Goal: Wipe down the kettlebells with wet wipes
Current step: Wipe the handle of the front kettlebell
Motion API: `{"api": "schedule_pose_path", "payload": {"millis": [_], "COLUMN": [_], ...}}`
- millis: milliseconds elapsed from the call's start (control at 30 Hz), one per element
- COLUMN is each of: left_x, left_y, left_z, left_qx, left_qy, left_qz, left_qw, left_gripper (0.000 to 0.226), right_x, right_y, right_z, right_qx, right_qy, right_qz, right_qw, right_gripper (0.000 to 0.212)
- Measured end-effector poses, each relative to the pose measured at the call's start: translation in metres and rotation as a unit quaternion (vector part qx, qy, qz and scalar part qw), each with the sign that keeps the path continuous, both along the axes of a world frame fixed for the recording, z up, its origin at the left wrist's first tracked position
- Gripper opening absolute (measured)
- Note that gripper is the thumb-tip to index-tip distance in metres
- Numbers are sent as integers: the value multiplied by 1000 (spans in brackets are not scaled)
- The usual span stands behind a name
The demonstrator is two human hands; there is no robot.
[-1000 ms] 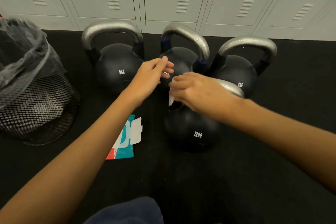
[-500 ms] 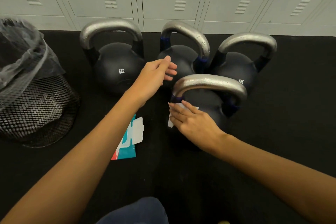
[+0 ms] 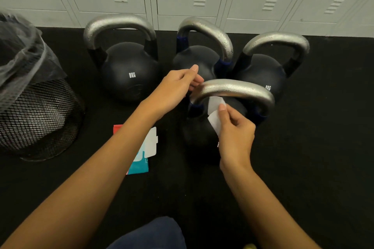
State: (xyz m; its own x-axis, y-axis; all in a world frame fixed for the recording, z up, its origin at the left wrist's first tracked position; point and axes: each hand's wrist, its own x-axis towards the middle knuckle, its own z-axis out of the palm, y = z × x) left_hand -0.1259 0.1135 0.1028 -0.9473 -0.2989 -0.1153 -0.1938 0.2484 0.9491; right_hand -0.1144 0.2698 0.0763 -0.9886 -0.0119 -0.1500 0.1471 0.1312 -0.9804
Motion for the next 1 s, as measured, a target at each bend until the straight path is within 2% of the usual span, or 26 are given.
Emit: {"api": "schedule_pose_path", "payload": {"millis": [67,133,233,367,467,633,833,1000], "left_x": [1,2,3,3,4,6,7,9], "left_y": [1,2,2,0,-1,-2,-3,-4], "left_z": [0,2,2,-2,-3,-3,-3,-4], "left_qx": [-5,-4,0,6,12,11,16,18], "left_qy": [3,8,11,9,7,7,5,6], "left_qz": [-2,-2,-3,2,2,-9,-14,-21], "left_qw": [1000,1000,1000,1000,1000,1000,1000,1000], "left_gripper": [41,41,41,40,39,40,40,39], "right_x": [2,7,11,22,23,-3,24,3], "right_y": [-11,-25,-42,-44,-44,-47,-45,-48], "right_z": [0,0,-7,-17,-18,-13,-23,-17], "right_qx": [-48,-55,-7,94,104,56,33,-25], "right_qy": [-11,-1,15,26,40,32,19,9], "right_qz": [-23,1,41,131,172,144,150,120], "right_qw": [999,998,999,987,979,987,988,992], "right_gripper": [20,24,30,58,70,48,74,62]}}
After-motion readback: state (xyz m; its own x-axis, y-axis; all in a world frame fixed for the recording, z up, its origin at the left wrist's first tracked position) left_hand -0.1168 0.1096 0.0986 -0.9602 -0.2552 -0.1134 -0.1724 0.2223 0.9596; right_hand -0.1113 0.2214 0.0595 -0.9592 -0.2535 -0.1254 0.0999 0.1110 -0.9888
